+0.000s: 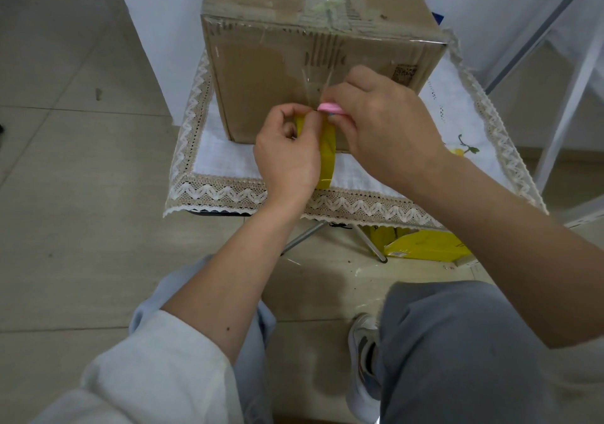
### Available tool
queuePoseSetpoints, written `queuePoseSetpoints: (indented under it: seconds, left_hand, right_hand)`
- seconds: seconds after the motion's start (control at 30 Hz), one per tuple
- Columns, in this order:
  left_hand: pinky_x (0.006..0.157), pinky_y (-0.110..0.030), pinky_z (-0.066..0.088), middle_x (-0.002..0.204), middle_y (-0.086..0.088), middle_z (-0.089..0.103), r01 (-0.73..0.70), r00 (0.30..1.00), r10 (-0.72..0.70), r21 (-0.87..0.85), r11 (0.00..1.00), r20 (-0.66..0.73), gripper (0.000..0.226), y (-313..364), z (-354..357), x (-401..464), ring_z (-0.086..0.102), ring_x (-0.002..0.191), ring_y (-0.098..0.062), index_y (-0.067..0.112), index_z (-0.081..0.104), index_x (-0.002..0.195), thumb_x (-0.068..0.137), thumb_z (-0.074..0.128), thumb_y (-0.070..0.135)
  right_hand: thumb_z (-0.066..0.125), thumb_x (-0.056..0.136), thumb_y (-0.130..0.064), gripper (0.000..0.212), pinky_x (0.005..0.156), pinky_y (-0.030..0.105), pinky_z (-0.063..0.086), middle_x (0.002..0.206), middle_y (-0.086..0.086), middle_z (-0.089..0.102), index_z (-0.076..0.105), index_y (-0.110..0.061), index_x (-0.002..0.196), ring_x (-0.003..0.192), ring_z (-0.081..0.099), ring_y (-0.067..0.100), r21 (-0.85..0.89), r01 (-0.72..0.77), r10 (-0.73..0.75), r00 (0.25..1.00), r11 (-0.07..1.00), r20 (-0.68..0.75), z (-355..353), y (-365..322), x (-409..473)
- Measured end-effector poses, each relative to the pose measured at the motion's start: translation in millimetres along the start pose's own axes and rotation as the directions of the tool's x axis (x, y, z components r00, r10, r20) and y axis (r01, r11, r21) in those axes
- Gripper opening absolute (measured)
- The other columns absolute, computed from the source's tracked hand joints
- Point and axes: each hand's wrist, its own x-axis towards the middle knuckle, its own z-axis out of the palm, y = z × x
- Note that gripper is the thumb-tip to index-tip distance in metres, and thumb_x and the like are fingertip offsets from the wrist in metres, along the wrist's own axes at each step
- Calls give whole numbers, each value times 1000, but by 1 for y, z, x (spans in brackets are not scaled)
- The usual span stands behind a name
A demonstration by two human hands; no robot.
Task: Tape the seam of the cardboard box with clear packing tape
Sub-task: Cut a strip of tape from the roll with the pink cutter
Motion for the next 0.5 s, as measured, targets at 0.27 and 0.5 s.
queuePoseSetpoints:
  seconds: [0.27,0.5]
  left_hand:
    - [59,-29,41,55,8,49,28,1000,-28,2,1000,2,16,0,-1,0,43,52,-7,31,62,73,85,66,21]
    - [58,-24,39,59,6,53,68,998,-68,5,998,-5,18,0,-2,-1,44,52,-5,31,60,72,86,67,23]
  right_hand:
    - [62,91,-16,16,60,35,48,93,15,63,68,-4,100,79,62,33,28,-16,19,996,999,-88,-4,3,-8]
    - [63,89,-14,16,61,44,55,95,16,62,68,-5,102,83,63,36,42,31,-28,998,999,-60,4,0,2]
